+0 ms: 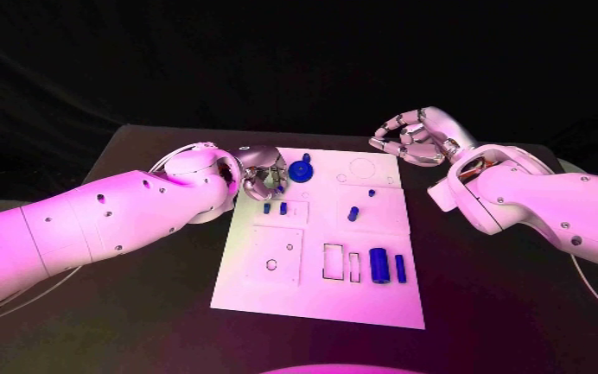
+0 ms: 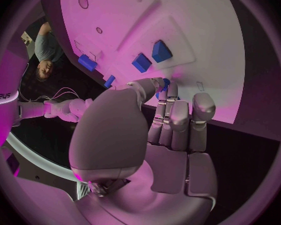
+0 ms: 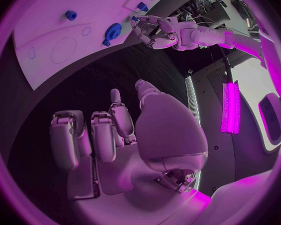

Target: Assemble the parts on the task board

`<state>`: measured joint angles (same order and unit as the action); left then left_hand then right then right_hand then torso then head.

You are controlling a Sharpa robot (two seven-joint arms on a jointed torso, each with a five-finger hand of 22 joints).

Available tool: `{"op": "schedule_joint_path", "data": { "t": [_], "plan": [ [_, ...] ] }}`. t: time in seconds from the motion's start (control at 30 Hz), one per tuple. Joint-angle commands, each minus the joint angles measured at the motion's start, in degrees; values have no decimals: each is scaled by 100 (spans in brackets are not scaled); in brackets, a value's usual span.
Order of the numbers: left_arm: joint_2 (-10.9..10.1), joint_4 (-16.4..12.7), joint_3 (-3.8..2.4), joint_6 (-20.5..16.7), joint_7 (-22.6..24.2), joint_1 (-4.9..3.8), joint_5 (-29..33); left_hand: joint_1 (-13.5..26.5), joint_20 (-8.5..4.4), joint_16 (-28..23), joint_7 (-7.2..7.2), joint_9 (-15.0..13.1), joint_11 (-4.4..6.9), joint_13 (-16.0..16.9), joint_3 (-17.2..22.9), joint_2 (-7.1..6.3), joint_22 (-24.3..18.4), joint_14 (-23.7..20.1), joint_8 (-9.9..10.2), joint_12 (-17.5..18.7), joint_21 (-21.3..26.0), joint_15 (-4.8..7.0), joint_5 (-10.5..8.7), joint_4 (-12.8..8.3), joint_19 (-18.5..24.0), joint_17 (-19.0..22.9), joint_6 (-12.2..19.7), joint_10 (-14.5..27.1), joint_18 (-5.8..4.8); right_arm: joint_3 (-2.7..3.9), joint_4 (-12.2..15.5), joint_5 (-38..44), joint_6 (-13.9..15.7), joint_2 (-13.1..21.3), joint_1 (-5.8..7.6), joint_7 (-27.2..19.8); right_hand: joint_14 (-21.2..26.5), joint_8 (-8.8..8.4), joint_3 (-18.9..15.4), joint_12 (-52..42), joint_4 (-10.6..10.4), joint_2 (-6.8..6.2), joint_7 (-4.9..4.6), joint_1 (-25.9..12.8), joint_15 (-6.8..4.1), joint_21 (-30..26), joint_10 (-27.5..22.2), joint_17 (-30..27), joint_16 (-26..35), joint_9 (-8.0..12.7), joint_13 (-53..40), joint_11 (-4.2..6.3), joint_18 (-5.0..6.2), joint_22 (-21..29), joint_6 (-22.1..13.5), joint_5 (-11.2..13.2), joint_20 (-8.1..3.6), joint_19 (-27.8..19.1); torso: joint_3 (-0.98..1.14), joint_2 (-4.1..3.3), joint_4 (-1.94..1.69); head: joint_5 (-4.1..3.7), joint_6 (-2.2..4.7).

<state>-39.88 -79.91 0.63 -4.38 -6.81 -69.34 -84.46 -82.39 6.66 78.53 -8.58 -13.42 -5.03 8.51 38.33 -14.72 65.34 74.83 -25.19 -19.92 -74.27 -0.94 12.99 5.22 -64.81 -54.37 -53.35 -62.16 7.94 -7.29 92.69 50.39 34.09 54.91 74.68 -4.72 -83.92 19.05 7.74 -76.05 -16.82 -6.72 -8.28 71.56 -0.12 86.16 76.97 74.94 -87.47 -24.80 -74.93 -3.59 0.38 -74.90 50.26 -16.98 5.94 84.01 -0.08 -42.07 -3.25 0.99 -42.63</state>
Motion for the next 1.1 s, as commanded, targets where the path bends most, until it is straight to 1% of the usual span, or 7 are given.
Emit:
{"op": "schedule_joint_path", "data": {
  "t": [0.03,0.27,0.37,0.5,0.9,1.07,1.1],
  "plan": [
    [29,10,13,123,19,41,41,64,38,21,5,-3,-1,-5,-45,3,-3,-15,36,34,-10,-34,-25,-1,10,6,-24,-52,-105,0,10,37,-60,-1,-4,-41,-446,35,-12,-4,22,28,17,-18,-34,-33,6,820,28,-7,-72,3,81,-1218,-5,-28,-20,316,-1,-3,-3,-7,-7],
    [50,34,15,149,-3,53,43,66,39,20,3,-3,-3,-9,-50,2,-5,-19,51,54,-6,-34,-31,0,12,15,-20,-55,-105,0,11,37,-58,2,-4,-41,-446,35,-12,-4,22,28,17,-18,-34,-33,6,820,28,-7,-72,3,81,-1218,-5,-28,-20,316,2,2,-4,-13,-8],
    [53,39,15,163,-37,55,44,80,48,13,-31,12,-33,-30,-66,-23,-34,-42,136,145,22,-56,-31,6,38,65,46,-17,-100,0,10,37,-57,3,-4,-42,-443,42,-14,12,22,28,20,-13,-39,-47,-5,807,35,-11,-55,7,85,-1209,-5,-29,-24,308,2,7,-4,-14,-6],
    [51,37,16,179,-93,57,44,129,102,-31,-137,79,-121,-62,-96,-120,-131,-141,387,303,107,-132,-20,28,131,235,333,83,-81,0,6,37,-56,6,-4,-42,-443,42,-14,12,22,28,20,-13,-39,-47,-5,807,35,-11,-55,7,85,-1209,-5,-29,-24,308,2,7,-3,-14,-4],
    [31,10,16,111,-130,60,49,167,177,-72,-198,107,-201,-98,-136,-168,-257,-270,565,473,220,-203,-5,55,249,441,486,255,-49,0,-12,37,-71,6,-4,-33,-437,41,-16,48,22,25,19,-12,-40,-71,-38,783,46,-11,-18,7,91,-1193,-10,-29,-25,293,2,3,-5,-20,9],
    [24,4,16,84,-134,61,56,169,188,-81,-195,116,-202,-98,-153,-173,-282,-302,620,495,243,-207,-3,55,270,491,550,274,-41,0,-30,37,-107,0,-8,-16,-392,39,-18,458,22,20,14,8,-40,-231,-396,615,129,-14,383,4,134,-1086,-47,-26,-29,190,-1,3,-4,-23,12],
    [18,2,16,71,-134,61,58,172,189,-82,-196,117,-204,-99,-158,-176,-296,-307,629,501,253,-208,-3,55,283,498,560,282,-38,0,-38,37,-133,-2,-11,-4,-362,41,-21,708,20,20,12,16,-41,-344,-591,515,185,-18,620,3,163,-1013,-71,-20,-30,121,0,4,-3,-23,13]
  ]
}}
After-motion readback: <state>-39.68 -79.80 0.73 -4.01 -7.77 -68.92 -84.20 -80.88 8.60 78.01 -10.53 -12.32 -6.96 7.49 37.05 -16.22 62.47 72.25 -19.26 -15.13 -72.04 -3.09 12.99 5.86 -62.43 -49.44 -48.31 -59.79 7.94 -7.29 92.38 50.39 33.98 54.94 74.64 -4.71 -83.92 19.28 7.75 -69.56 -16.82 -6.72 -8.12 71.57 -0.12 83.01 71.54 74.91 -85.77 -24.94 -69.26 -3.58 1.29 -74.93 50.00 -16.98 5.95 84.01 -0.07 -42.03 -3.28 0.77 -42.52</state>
